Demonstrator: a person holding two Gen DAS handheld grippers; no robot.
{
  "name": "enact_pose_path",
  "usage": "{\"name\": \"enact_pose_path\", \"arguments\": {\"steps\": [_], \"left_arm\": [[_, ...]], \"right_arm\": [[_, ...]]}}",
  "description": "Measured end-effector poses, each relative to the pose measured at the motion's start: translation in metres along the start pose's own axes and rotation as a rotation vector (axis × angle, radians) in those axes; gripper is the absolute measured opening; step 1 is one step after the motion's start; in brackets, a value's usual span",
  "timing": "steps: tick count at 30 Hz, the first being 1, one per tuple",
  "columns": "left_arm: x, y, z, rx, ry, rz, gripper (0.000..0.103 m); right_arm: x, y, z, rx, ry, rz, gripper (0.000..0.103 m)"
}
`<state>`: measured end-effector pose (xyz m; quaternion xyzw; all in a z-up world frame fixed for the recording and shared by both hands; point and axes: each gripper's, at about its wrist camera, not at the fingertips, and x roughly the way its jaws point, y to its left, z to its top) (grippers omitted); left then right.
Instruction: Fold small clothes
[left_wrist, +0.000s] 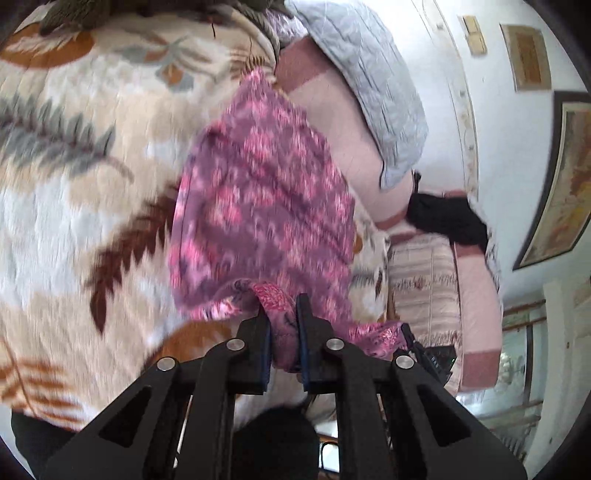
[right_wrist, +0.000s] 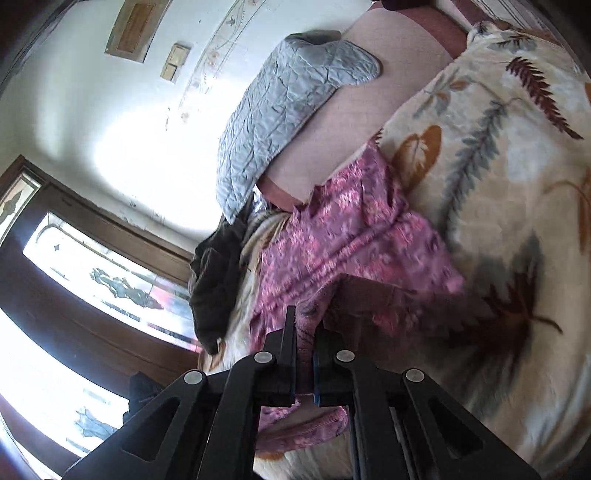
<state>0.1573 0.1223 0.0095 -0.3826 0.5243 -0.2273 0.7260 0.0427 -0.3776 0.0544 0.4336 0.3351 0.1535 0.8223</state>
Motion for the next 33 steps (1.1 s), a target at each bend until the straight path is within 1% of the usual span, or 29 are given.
{"name": "enact_pose_path", "arguments": {"steps": [4, 9, 12, 16, 22, 25, 26, 27, 29, 30, 31, 32, 33], "left_arm": [[0.008, 0.003, 0.032, -0.020, -0.030, 0.007, 0.009], [0.030, 0.000, 0.082, -0.033, -0.059, 0.020, 0.009], [0.042, -0.005, 0.113, -0.032, -0.081, 0.019, 0.009], [0.064, -0.015, 0.154, -0.026, -0.108, 0.022, 0.009], [0.099, -0.015, 0.206, -0.025, -0.119, 0.102, 0.009], [0.119, -0.008, 0.232, -0.042, -0.123, 0.173, 0.009], [0.125, -0.007, 0.241, -0.045, -0.128, 0.205, 0.009], [0.130, -0.006, 0.252, -0.044, -0.142, 0.249, 0.009], [0.129, -0.001, 0.269, -0.075, -0.186, 0.310, 0.010], [0.127, 0.002, 0.277, -0.096, -0.199, 0.306, 0.010], [0.119, 0.006, 0.285, -0.136, -0.211, 0.274, 0.010], [0.113, 0.009, 0.289, -0.150, -0.216, 0.242, 0.014], [0.107, 0.010, 0.291, -0.143, -0.212, 0.220, 0.025]], "right_arm": [[0.030, -0.007, 0.024, 0.039, -0.024, 0.000, 0.005], [0.062, -0.022, 0.055, 0.099, -0.056, 0.004, 0.005], [0.084, -0.031, 0.078, 0.128, -0.077, -0.003, 0.005], [0.121, -0.043, 0.106, 0.151, -0.080, -0.035, 0.005], [0.173, -0.053, 0.137, 0.154, -0.053, -0.088, 0.005], [0.195, -0.059, 0.153, 0.173, -0.041, -0.120, 0.005], [0.203, -0.062, 0.160, 0.195, -0.029, -0.121, 0.006], [0.211, -0.067, 0.167, 0.231, -0.029, -0.121, 0.011], [0.219, -0.076, 0.180, 0.287, -0.046, -0.125, 0.012], [0.217, -0.081, 0.187, 0.331, -0.083, -0.148, 0.017], [0.213, -0.085, 0.193, 0.356, -0.121, -0.142, 0.020], [0.209, -0.087, 0.197, 0.361, -0.150, -0.131, 0.023], [0.200, -0.087, 0.201, 0.347, -0.185, -0.124, 0.026]]}}
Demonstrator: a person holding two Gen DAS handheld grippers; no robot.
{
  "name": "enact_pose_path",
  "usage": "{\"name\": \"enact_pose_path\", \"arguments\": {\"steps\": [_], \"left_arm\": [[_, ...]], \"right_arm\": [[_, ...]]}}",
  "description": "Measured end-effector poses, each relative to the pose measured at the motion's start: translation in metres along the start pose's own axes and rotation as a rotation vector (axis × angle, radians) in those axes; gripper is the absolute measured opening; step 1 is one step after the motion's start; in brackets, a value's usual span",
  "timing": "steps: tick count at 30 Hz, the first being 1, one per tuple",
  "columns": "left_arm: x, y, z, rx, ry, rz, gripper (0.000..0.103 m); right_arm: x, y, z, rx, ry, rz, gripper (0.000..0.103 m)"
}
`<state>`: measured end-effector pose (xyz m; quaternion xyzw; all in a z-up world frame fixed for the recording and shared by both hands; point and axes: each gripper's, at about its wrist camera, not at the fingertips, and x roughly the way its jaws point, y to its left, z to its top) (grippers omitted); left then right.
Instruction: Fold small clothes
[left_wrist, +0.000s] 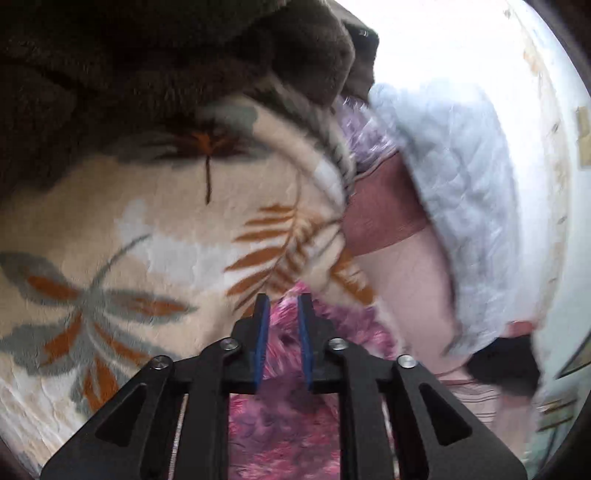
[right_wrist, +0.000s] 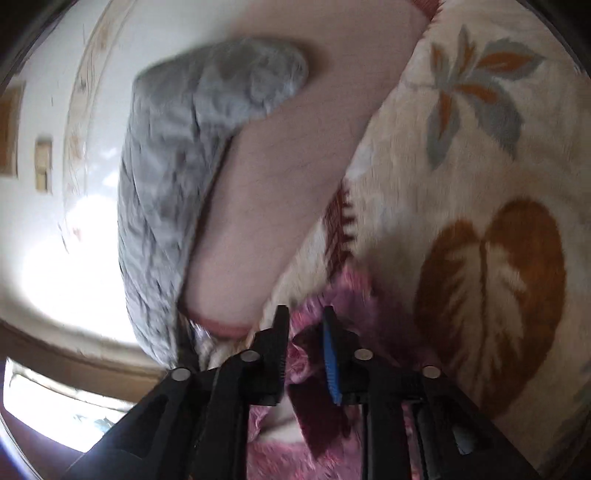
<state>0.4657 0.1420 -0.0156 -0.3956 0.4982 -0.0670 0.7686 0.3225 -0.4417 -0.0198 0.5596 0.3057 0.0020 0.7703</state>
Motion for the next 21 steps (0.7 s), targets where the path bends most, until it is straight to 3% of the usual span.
{"name": "enact_pose_path", "arguments": {"steps": [1, 2, 3, 6, 11, 14, 17, 19, 20, 21], "left_arm": [[-0.004, 0.000, 0.001, 0.035, 0.011, -0.005, 0.032], [-0.008, -0.002, -0.002, 0.101, 0.026, 0.015, 0.047], [-0.011, -0.003, -0.007, 0.162, 0.034, 0.040, 0.053], [-0.008, 0.001, -0.026, 0.274, 0.094, 0.062, 0.054], [0.022, 0.011, -0.049, 0.285, 0.204, 0.089, 0.054], [0.040, 0.006, -0.059, 0.303, 0.238, 0.114, 0.054], [0.049, -0.005, -0.062, 0.331, 0.218, 0.150, 0.053], [0.050, -0.012, -0.063, 0.361, 0.189, 0.173, 0.042], [0.050, -0.016, -0.063, 0.375, 0.177, 0.179, 0.016], [0.049, -0.018, -0.063, 0.384, 0.174, 0.182, 0.006]], "right_arm": [[-0.004, 0.003, 0.004, -0.032, -0.011, -0.007, 0.030], [-0.008, 0.006, 0.005, -0.086, -0.005, -0.029, 0.038], [-0.010, 0.009, 0.004, -0.161, 0.012, -0.063, 0.041], [-0.013, 0.013, -0.005, -0.308, 0.044, -0.149, 0.044], [0.000, 0.016, -0.024, -0.397, 0.096, -0.201, 0.052], [0.019, 0.032, -0.037, -0.527, 0.121, -0.243, 0.064], [0.045, 0.045, -0.050, -0.680, 0.151, -0.305, 0.064], [0.055, 0.049, -0.057, -0.748, 0.148, -0.356, 0.055], [0.059, 0.050, -0.058, -0.767, 0.156, -0.372, 0.029], [0.062, 0.050, -0.058, -0.782, 0.171, -0.390, 0.003]]}}
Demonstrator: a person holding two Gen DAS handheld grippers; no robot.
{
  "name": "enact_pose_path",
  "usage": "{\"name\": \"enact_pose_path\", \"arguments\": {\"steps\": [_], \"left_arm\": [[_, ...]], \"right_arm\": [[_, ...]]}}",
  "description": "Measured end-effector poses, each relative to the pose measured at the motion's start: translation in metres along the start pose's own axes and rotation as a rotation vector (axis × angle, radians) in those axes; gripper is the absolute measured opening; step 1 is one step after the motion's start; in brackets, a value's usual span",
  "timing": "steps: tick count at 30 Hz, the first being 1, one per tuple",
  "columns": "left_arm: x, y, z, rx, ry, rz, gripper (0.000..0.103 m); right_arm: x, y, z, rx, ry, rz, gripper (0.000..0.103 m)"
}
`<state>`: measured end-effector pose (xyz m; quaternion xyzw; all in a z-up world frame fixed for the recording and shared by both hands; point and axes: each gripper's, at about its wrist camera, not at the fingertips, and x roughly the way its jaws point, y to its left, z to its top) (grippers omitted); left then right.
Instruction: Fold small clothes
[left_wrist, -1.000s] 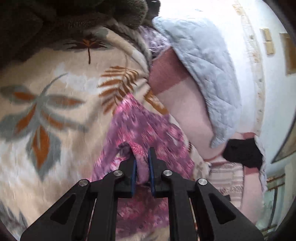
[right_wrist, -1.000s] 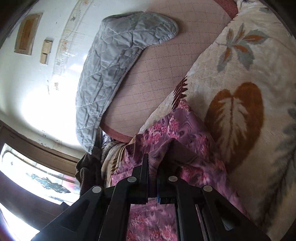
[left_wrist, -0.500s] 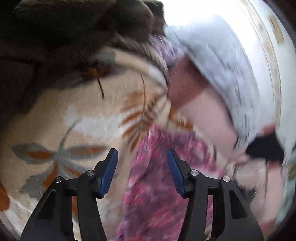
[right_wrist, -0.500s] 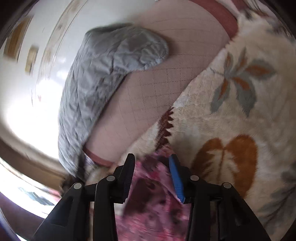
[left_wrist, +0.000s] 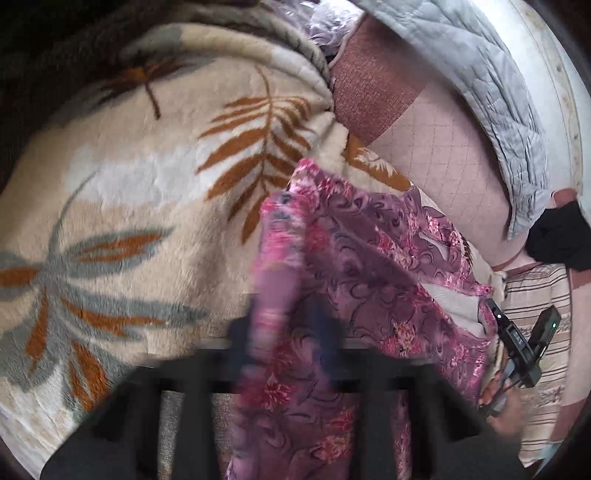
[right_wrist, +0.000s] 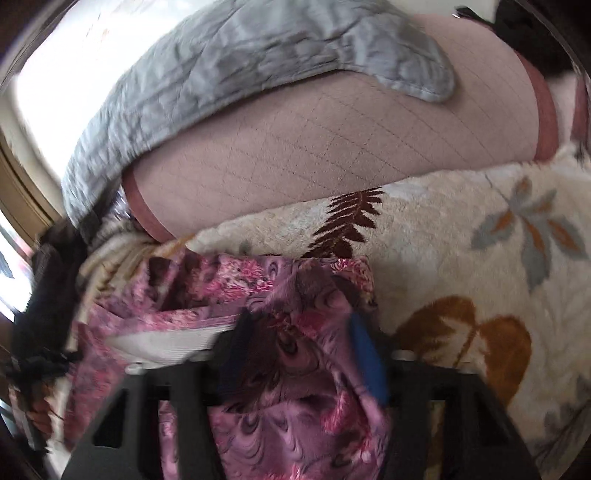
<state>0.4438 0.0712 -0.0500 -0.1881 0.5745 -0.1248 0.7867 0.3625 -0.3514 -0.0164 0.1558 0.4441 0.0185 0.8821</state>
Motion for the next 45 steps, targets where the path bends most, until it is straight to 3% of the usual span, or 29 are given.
{"name": "enact_pose_path", "arguments": {"steps": [4, 7, 9, 12, 15, 17, 19, 20, 22, 23, 24, 26, 27, 28, 29, 32, 34, 35, 38, 40, 43, 44, 45], "left_arm": [[-0.021, -0.006, 0.004, 0.036, -0.073, 0.013, 0.003], [-0.036, -0.006, 0.017, 0.003, -0.142, -0.050, 0.003], [-0.032, -0.009, 0.028, -0.012, -0.151, -0.033, 0.003], [-0.016, -0.010, 0.041, -0.028, -0.156, 0.023, 0.003], [0.008, -0.002, 0.047, -0.079, -0.112, 0.056, 0.003], [0.019, 0.005, 0.044, -0.096, -0.074, 0.074, 0.004], [0.013, 0.009, 0.041, -0.101, -0.080, 0.037, 0.005], [0.008, 0.011, 0.039, -0.095, -0.095, 0.005, 0.006], [-0.002, 0.016, 0.036, -0.098, -0.116, -0.029, 0.010], [-0.005, 0.019, 0.035, -0.110, -0.127, -0.044, 0.015], [-0.005, 0.020, 0.034, -0.120, -0.129, -0.033, 0.018], [0.004, 0.021, 0.033, -0.118, -0.099, 0.036, 0.018], [0.006, 0.022, 0.032, -0.118, -0.081, 0.054, 0.018], [0.004, 0.023, 0.030, -0.119, -0.075, 0.054, 0.018], [-0.001, 0.023, 0.027, -0.120, -0.080, 0.047, 0.018], [-0.021, 0.019, 0.015, -0.084, -0.118, 0.004, 0.018], [-0.029, 0.013, 0.008, -0.051, -0.141, -0.012, 0.018], [-0.029, 0.009, 0.004, -0.038, -0.135, -0.022, 0.018], [-0.014, 0.002, -0.005, -0.018, -0.096, 0.018, 0.018], [0.000, 0.002, -0.011, -0.006, -0.046, 0.091, 0.018], [-0.011, 0.011, -0.024, -0.021, -0.044, 0.062, 0.018], [-0.021, 0.013, -0.031, -0.017, -0.056, 0.040, 0.018], [-0.029, 0.014, -0.038, -0.012, -0.066, 0.024, 0.018]], "right_arm": [[-0.016, 0.001, 0.007, -0.036, -0.062, 0.032, 0.003], [-0.039, -0.019, 0.020, 0.086, -0.177, 0.105, 0.003], [-0.042, -0.034, 0.028, 0.170, -0.208, 0.127, 0.002], [-0.027, -0.046, 0.033, 0.221, -0.188, 0.082, 0.002], [-0.004, -0.055, 0.029, 0.261, -0.135, 0.006, 0.000], [0.014, -0.066, 0.020, 0.311, -0.051, -0.033, 0.001], [0.013, -0.079, 0.011, 0.375, -0.064, 0.006, 0.007], [0.009, -0.085, 0.006, 0.403, -0.100, 0.081, 0.008], [0.002, -0.095, -0.002, 0.476, -0.140, 0.179, 0.024], [0.001, -0.099, -0.005, 0.512, -0.152, 0.211, 0.043], [0.003, -0.100, -0.008, 0.535, -0.153, 0.227, 0.052], [0.013, -0.094, -0.007, 0.503, -0.120, 0.215, 0.050], [0.018, -0.088, -0.006, 0.461, -0.087, 0.178, 0.039], [0.023, -0.077, -0.005, 0.388, -0.025, 0.068, 0.029], [0.025, -0.072, -0.005, 0.347, 0.000, 0.027, 0.010], [0.003, -0.067, -0.009, 0.352, -0.086, 0.074, 0.017], [0.001, -0.068, -0.011, 0.377, -0.074, 0.133, 0.037], [0.005, -0.066, -0.011, 0.366, -0.046, 0.122, 0.044], [0.014, -0.048, -0.013, 0.215, 0.025, -0.035, 0.008], [0.015, -0.049, -0.016, 0.184, 0.044, -0.078, 0.008], [-0.014, -0.065, -0.020, 0.295, -0.019, -0.048, 0.016], [-0.026, -0.070, -0.025, 0.321, -0.036, -0.011, 0.017], [-0.037, -0.075, -0.034, 0.342, -0.037, 0.045, 0.025]]}}
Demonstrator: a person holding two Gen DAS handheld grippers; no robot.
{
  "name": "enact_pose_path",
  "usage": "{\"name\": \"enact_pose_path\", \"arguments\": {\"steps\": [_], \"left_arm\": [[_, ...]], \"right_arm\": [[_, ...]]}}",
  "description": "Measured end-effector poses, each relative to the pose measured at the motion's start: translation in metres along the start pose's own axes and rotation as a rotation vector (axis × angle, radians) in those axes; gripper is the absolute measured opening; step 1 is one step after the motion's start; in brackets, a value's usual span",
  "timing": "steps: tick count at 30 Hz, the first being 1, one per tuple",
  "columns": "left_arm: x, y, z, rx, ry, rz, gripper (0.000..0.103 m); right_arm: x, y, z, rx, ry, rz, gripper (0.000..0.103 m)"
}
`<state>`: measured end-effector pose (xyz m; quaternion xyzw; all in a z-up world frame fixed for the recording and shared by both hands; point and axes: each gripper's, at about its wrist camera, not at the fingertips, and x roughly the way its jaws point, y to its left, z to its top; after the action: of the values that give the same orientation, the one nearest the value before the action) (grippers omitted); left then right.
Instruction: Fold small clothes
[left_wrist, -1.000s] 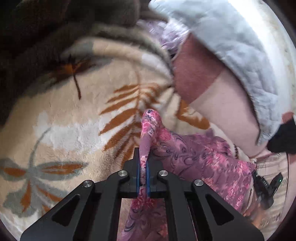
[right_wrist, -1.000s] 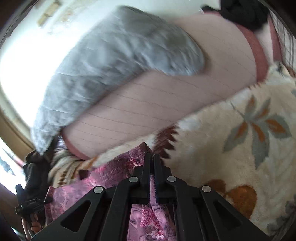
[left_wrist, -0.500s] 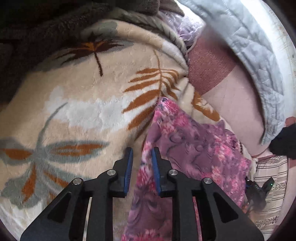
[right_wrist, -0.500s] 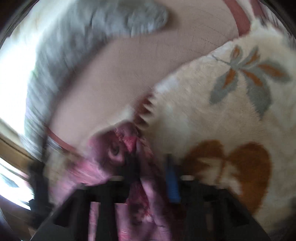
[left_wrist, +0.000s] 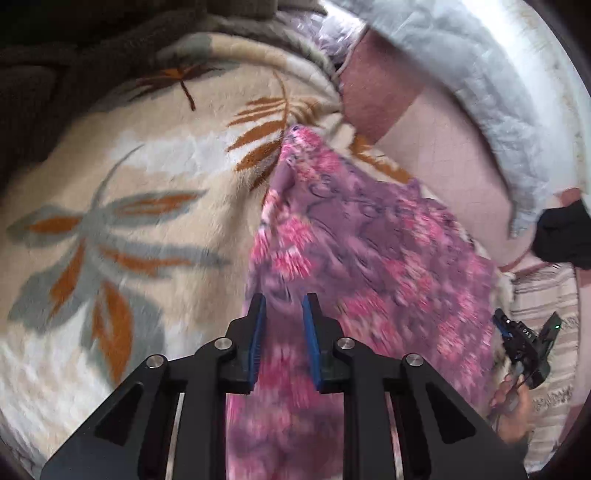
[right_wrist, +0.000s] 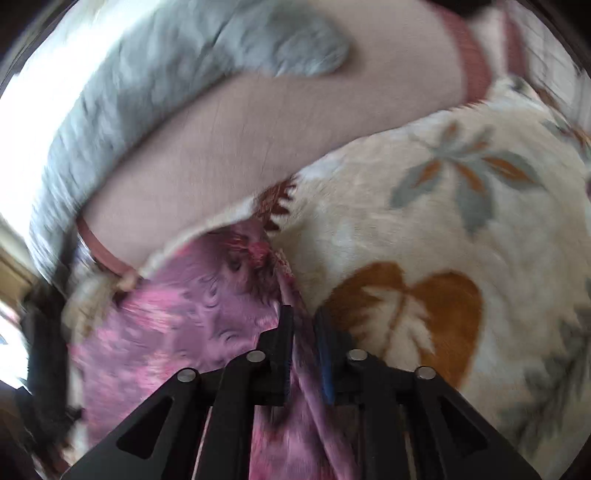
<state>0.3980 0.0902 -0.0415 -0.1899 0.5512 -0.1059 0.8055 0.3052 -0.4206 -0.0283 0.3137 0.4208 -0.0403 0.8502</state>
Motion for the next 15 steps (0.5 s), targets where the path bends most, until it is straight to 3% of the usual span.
{"name": "enact_pose_path", "arguments": {"steps": [1, 2, 5, 7, 8, 9, 10, 12, 15], "left_arm": [[-0.009, 0.001, -0.008, 0.004, -0.010, -0.026, 0.018], [-0.019, 0.002, -0.020, 0.006, -0.014, -0.060, 0.020], [-0.033, 0.006, -0.049, -0.009, -0.015, -0.142, 0.035], [-0.028, 0.005, -0.065, -0.002, -0.001, -0.140, 0.038], [-0.019, 0.003, -0.070, -0.002, 0.016, -0.108, 0.038], [-0.013, 0.004, -0.074, -0.010, 0.032, -0.088, 0.037], [-0.008, 0.007, -0.077, -0.028, 0.047, -0.078, 0.036], [-0.007, 0.013, -0.081, -0.078, 0.043, -0.088, 0.030], [-0.010, 0.018, -0.083, -0.106, 0.047, -0.096, 0.029]], "right_arm": [[-0.010, -0.006, -0.009, 0.008, 0.027, 0.035, 0.033], [-0.017, -0.012, -0.018, 0.013, 0.046, 0.045, 0.051], [-0.033, -0.031, -0.054, 0.022, 0.059, 0.044, 0.054], [-0.033, -0.043, -0.077, 0.068, 0.085, 0.072, 0.054], [-0.034, -0.047, -0.087, 0.087, 0.088, 0.099, 0.050], [-0.038, -0.045, -0.091, 0.084, 0.071, 0.124, 0.025], [-0.039, -0.044, -0.092, 0.080, 0.069, 0.144, 0.007], [-0.056, -0.040, -0.091, 0.072, -0.002, 0.173, 0.005], [-0.073, -0.040, -0.088, 0.041, -0.066, 0.124, 0.004]]}}
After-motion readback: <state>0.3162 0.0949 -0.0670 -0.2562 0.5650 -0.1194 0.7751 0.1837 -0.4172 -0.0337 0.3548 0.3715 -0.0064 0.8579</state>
